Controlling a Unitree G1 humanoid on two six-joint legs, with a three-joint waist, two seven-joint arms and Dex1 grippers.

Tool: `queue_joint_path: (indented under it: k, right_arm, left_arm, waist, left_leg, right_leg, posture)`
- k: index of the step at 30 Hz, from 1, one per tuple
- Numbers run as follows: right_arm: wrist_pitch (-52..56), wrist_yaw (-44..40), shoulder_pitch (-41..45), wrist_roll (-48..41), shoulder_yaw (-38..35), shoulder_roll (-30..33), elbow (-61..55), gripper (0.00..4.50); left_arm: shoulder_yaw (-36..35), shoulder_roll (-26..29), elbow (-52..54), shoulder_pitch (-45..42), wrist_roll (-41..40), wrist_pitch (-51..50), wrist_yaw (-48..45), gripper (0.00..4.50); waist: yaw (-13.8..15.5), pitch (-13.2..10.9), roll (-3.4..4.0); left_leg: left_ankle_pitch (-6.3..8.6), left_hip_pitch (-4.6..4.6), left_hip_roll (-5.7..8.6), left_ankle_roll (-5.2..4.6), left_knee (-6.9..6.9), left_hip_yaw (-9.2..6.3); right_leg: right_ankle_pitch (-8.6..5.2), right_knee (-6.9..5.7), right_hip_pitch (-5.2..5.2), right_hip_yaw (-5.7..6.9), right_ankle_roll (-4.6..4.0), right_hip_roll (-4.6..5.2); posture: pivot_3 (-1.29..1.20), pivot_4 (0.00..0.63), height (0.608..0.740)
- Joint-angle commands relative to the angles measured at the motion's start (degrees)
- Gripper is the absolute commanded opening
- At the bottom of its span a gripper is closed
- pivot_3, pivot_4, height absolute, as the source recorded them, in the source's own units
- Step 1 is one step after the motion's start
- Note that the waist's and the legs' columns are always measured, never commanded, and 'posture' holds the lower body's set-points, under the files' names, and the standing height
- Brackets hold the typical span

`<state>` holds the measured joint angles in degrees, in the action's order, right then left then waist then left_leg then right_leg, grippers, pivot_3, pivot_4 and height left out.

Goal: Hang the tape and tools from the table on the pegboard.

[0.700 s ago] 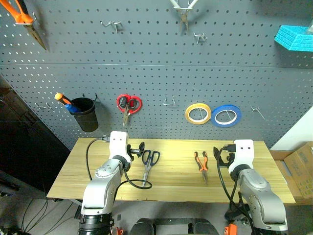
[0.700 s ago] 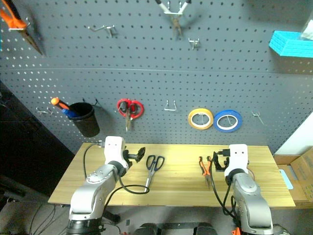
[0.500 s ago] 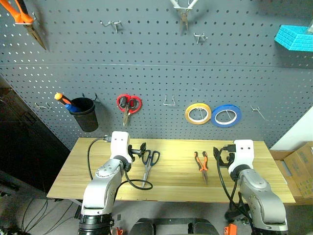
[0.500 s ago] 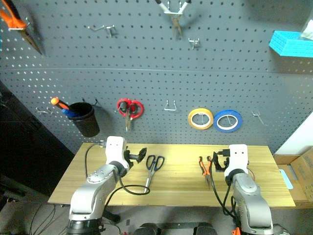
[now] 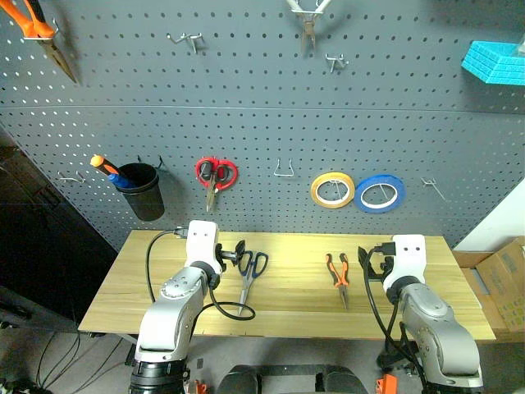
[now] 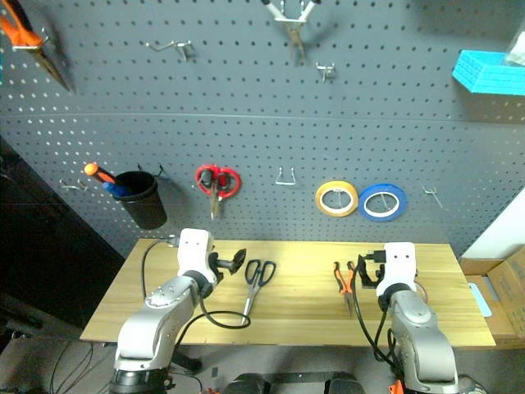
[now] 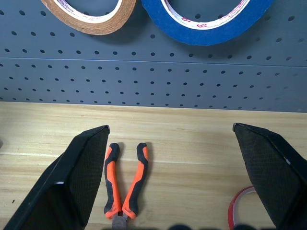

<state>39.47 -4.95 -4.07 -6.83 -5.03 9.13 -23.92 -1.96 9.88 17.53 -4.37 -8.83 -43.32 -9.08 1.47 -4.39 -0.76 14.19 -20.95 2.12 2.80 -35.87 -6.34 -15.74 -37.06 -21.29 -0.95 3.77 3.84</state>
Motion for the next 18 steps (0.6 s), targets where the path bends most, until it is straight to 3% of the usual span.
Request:
queue_joint_path:
  k: [1,18]
  right_arm:
    - [-0.2,-0.1,0.0,-0.2,-0.2,0.2,-3.0,4.5]
    - [0.4,-0.1,-0.2,0.1,0.1,0.6,-3.3,4.5]
  left_arm:
    - [-0.4,0.0,2.4,-0.3,-0.2,0.3,0.3,4.44]
    - [0.0,-0.2,2.5,-1.1,-0.8,-1.1,0.8,4.44]
  waist:
    - [0.0,-0.1,0.01]
    - [0.0,-0.1,0.01]
  left_leg:
    - [0.0,0.0,0.0,0.0,0.0,0.0]
    - [0.0,-0.02,0.0,0.01,0.02,0.0]
  right_leg:
    - [0.0,0.0,0.0,0.0,0.0,0.0]
    - [0.0,0.02,-0.02,0.0,0.0,0.0]
  posture:
    - [0.1,0.042,0.74]
    - [0.1,0.046,0.74]
